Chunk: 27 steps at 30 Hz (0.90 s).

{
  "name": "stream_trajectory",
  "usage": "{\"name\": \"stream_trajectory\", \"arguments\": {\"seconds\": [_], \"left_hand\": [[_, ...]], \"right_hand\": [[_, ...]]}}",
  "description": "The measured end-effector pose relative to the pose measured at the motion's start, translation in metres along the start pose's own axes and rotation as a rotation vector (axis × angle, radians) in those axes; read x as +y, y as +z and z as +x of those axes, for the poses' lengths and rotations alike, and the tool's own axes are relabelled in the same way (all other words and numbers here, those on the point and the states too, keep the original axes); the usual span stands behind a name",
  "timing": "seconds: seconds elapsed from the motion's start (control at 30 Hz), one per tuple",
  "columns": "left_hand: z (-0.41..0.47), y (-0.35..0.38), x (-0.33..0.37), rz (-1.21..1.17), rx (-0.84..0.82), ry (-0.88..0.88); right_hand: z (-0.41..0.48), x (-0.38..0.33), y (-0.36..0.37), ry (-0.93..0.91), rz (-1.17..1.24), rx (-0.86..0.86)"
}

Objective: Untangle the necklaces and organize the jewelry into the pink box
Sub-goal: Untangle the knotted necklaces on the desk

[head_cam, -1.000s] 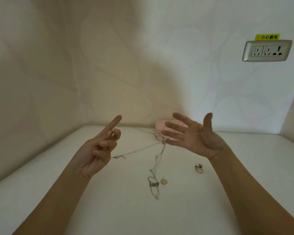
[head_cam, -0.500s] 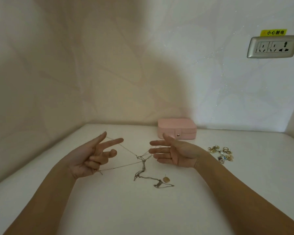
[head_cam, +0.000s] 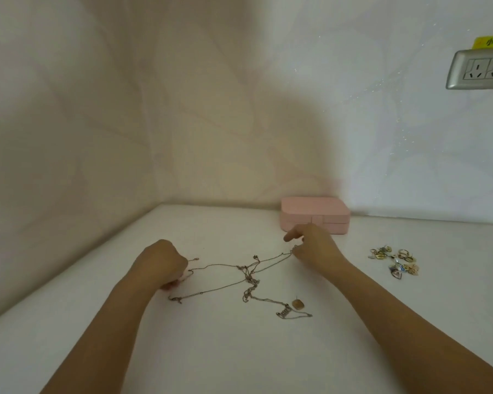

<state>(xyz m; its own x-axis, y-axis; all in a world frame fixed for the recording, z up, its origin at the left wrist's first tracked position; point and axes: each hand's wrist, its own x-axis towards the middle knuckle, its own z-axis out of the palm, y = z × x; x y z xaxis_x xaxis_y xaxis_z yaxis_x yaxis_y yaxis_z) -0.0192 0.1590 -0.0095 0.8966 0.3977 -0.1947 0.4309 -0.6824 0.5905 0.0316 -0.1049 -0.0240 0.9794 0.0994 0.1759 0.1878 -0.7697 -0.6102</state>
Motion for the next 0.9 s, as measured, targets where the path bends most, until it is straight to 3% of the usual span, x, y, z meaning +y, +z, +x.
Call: {"name": "stream_trajectory", "arguments": {"seconds": [0.1, 0.2, 0.27, 0.4, 0.5, 0.67, 0.9], "left_hand": [[-0.008, 0.006, 0.005, 0.233, 0.218, 0.205], [-0.024, 0.027, 0.018, 0.143, 0.206, 0.491], [-0.028, 0.048, 0.025, 0.126, 0.125, 0.587], [-0.022, 0.08, 0.026, 0.356, -0.051, 0.538], [-0.02, 0.089, 0.025, 0.521, -0.076, 0.482], [-0.022, 0.092, 0.022, 0.558, -0.063, 0.482], [-0.017, 0.087, 0.02, 0.461, -0.034, 0.481]], "right_hand": [[-0.01, -0.02, 0.016, -0.185, 0.0, 0.03], [-0.016, -0.032, 0.03, -0.196, 0.041, -0.095], [-0.019, -0.034, 0.036, -0.179, 0.038, -0.135], [-0.021, -0.034, 0.04, -0.138, 0.074, -0.185], [-0.019, -0.038, 0.035, -0.057, 0.046, -0.239], [-0.027, -0.046, 0.035, -0.153, -0.074, -0.199], [-0.034, -0.046, 0.035, -0.168, 0.012, -0.215]]}}
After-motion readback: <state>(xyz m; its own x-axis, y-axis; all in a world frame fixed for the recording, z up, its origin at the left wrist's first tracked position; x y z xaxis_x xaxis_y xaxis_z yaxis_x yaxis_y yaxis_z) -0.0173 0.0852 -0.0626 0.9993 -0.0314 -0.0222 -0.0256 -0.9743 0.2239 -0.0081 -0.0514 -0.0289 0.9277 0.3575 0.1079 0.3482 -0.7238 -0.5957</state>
